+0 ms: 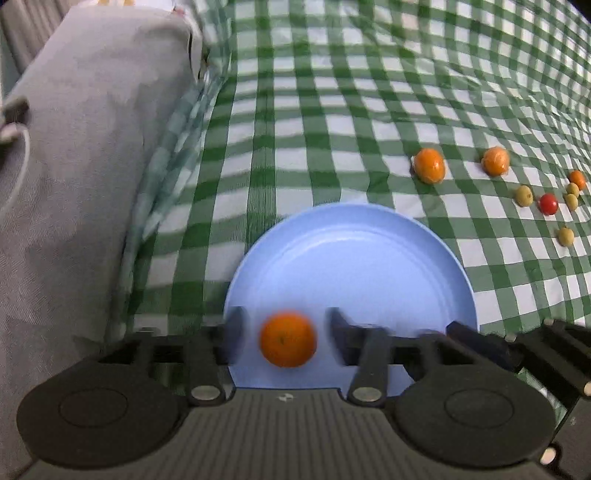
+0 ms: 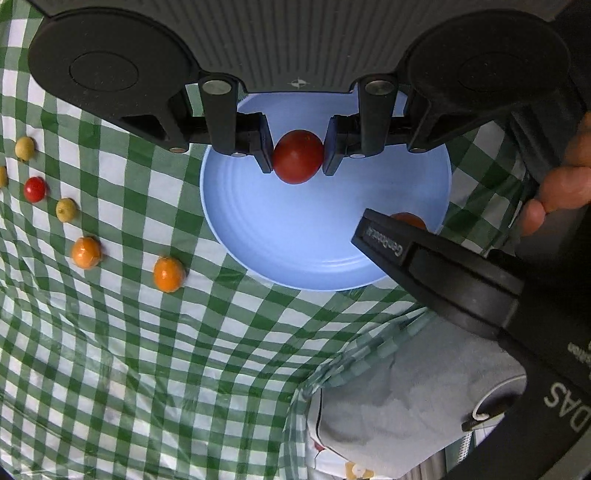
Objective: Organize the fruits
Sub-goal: 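Carry both fruits over the blue plate and open both tools to drop them, then lift both tools back from the plate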
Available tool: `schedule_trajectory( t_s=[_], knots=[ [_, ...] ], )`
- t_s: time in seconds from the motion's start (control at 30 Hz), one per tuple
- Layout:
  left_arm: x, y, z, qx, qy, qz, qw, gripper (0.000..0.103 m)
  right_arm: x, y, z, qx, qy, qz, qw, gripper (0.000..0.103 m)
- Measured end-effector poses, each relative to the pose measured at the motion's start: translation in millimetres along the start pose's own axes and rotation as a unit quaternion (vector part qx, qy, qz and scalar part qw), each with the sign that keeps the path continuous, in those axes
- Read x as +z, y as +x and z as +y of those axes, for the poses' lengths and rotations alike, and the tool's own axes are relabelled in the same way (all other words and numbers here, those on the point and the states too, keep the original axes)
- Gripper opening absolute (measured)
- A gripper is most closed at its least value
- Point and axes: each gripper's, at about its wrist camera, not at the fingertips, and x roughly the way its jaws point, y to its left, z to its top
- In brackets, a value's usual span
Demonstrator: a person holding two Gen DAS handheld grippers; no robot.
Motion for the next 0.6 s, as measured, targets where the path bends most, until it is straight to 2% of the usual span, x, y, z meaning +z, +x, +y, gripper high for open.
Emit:
schedule_trajectory(
  t_s=[0.03,0.07,0.13,0.2,0.33,0.5,0.6],
  knots=[
    [1,-7,-1,0.011,0.009,-0.017,0.9998,0.099,2,-2,-1,-0.001,-0.002,-0.003,1.000,0.047],
    [2,-16,-2,0.024,0.016,-0.040,0.9988,0.103,5,-6,-1,-0.004,-0.003,-0.007,1.000,0.054],
    [1,-35,-5,0.035,0.036,-0.074,0.9959,0.102,9,-17,-1,-0.015,-0.001,-0.019,1.000,0.076],
    [-1,-50,-4,0.037,0.046,-0.074,0.9955,0.102,10,-33,-2,-0.022,0.003,-0.025,0.999,0.086],
    [-26,-88,7,0.023,0.015,-0.074,0.9969,0.103,-3,-74,-2,-0.022,0.018,-0.027,0.999,0.096],
    [-70,-130,18,0.019,-0.027,-0.067,0.9972,0.103,-30,-121,5,-0.012,0.037,-0.021,0.999,0.098],
    [-86,-152,27,0.009,-0.052,-0.073,0.9959,0.103,-35,-141,16,-0.024,0.035,-0.030,0.999,0.098]
  ],
)
